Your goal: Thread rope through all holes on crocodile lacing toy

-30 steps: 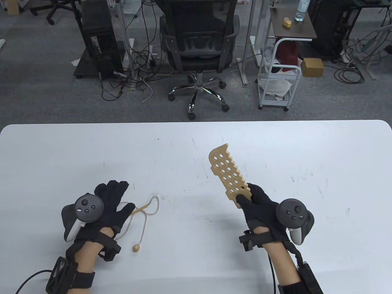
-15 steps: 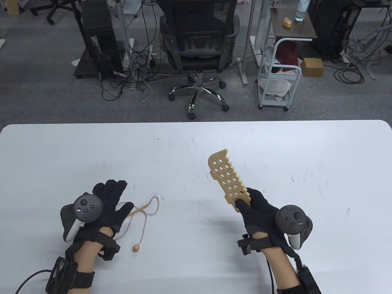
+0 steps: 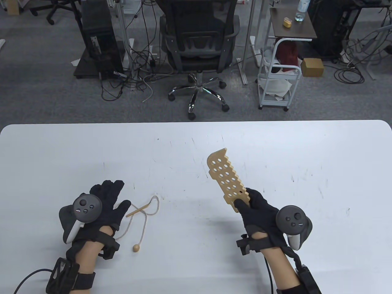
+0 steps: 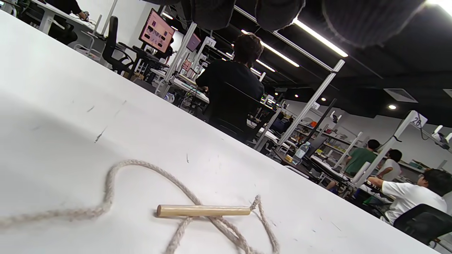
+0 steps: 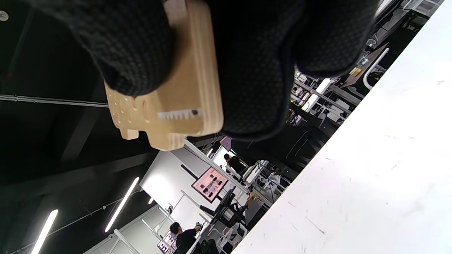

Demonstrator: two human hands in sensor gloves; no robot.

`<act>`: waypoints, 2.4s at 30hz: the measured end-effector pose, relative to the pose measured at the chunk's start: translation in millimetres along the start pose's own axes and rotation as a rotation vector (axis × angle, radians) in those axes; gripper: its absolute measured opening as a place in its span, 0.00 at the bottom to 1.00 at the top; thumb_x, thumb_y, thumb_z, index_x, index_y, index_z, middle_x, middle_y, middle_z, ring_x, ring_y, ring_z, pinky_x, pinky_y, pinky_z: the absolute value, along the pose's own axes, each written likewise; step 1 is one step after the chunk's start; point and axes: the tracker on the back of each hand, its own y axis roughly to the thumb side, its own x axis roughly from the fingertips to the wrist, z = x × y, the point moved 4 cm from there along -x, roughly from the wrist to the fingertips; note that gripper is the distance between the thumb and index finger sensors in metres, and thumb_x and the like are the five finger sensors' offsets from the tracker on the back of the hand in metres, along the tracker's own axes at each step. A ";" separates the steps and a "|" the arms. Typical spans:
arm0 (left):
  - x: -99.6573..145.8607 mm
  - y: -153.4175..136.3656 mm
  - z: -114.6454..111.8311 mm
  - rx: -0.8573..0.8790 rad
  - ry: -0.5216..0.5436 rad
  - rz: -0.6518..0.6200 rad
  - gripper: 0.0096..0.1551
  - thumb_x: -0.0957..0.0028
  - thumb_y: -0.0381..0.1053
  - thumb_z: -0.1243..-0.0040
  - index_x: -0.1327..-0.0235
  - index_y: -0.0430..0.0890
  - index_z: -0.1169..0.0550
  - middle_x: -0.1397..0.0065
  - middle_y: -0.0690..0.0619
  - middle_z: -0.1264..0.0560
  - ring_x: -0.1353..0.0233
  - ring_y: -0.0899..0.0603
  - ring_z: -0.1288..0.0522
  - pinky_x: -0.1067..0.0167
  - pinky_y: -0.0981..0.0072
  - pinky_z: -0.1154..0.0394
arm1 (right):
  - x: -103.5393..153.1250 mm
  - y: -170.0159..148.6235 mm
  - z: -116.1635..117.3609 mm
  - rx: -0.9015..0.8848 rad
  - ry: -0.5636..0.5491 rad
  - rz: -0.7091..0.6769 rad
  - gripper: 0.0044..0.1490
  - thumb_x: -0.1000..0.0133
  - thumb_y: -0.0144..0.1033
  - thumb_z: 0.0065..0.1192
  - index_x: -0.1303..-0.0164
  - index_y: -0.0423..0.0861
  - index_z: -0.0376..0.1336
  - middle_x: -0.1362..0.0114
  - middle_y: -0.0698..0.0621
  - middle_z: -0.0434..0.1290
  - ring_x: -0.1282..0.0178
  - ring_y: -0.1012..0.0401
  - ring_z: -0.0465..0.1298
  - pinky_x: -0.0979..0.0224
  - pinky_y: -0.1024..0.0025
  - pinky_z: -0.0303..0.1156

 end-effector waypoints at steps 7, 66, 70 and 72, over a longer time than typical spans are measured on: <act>-6.1 18.2 3.9 -0.143 -0.031 0.020 0.43 0.57 0.73 0.41 0.24 0.69 0.35 0.21 0.52 0.37 0.16 0.36 0.46 0.22 0.33 0.59 | 0.3 2.8 -2.4 -0.024 -0.007 -0.002 0.30 0.52 0.41 0.73 0.42 0.43 0.67 0.48 0.52 0.83 0.56 0.53 0.87 0.42 0.49 0.75; -64.4 49.5 -125.1 -0.652 -0.359 0.074 0.27 0.58 0.51 0.46 0.43 0.54 0.28 0.29 0.51 0.30 0.26 0.37 0.31 0.23 0.38 0.43 | -0.2 4.5 13.9 0.053 0.057 -0.019 0.30 0.51 0.41 0.71 0.41 0.43 0.67 0.47 0.51 0.82 0.55 0.52 0.86 0.41 0.48 0.74; -63.8 51.7 -115.1 -0.630 -0.334 0.046 0.27 0.59 0.51 0.45 0.43 0.56 0.27 0.39 0.56 0.21 0.29 0.40 0.23 0.23 0.36 0.45 | -0.6 4.4 13.3 0.051 0.055 -0.016 0.30 0.51 0.41 0.71 0.41 0.43 0.67 0.47 0.51 0.82 0.55 0.52 0.86 0.41 0.48 0.74; -63.0 49.9 -111.2 -0.603 -0.332 0.051 0.27 0.59 0.51 0.45 0.43 0.55 0.27 0.42 0.56 0.20 0.30 0.40 0.22 0.23 0.35 0.45 | -0.8 4.4 13.3 0.052 0.058 -0.016 0.30 0.51 0.41 0.71 0.41 0.43 0.67 0.47 0.51 0.82 0.55 0.52 0.86 0.41 0.48 0.74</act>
